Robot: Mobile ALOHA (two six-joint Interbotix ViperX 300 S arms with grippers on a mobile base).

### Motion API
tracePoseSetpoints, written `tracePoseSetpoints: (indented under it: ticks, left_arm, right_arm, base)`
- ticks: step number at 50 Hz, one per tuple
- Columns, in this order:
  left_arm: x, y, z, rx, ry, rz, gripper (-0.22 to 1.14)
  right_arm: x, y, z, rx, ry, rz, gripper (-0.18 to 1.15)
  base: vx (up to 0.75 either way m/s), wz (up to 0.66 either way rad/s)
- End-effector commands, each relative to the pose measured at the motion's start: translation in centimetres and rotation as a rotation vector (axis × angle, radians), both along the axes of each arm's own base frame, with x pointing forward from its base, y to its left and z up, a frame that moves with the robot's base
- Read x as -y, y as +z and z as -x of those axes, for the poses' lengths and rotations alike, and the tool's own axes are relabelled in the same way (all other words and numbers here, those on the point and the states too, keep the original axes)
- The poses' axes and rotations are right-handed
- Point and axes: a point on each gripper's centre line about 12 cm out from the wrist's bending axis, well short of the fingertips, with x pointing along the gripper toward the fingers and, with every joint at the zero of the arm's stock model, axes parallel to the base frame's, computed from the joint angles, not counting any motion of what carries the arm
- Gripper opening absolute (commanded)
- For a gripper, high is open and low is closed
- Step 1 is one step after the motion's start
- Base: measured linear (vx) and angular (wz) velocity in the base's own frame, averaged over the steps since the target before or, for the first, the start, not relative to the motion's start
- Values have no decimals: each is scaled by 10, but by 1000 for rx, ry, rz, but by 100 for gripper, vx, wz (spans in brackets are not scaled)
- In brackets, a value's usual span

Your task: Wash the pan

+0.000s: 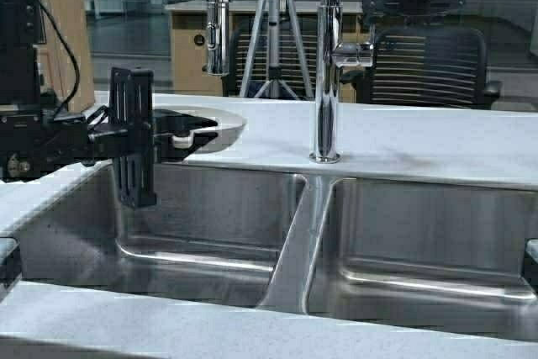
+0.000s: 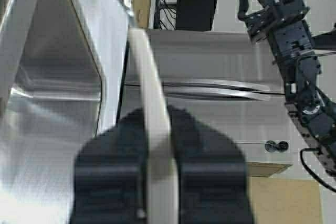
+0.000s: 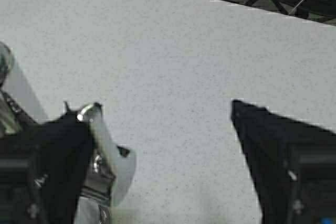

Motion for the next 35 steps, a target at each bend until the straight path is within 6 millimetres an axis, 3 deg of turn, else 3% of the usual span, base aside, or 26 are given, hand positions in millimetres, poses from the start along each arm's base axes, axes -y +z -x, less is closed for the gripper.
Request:
tracePoseSetpoints:
  ticks: [1,14,22,26,29,35]
  left_arm:
    - [2,8,-4,55,-5,11,3]
    - [4,8,-6,61,-11,15,3]
    - [4,5,-5,52,-18,13,3]
    - [4,4,-4,49,-23,14,3]
    - [5,4,-5,49,-24,13,3]
    - [6,4,-7,55,-26,15,3]
  right_arm:
    - [32,24,3,47,-65,-9,103]
    - [47,42,12,84,-94,-12,103]
    - [41,85,24,183,-81,-21,103]
    - [45,97,37,202,-85,-16,103]
    - [51,91,45,185,-97,-13,103]
    - [56,50,49,88,-113,-17,94]
  base:
    - [0,0]
    - [0,0]
    - [0,0]
    - [0,0]
    - [0,0]
    - [0,0]
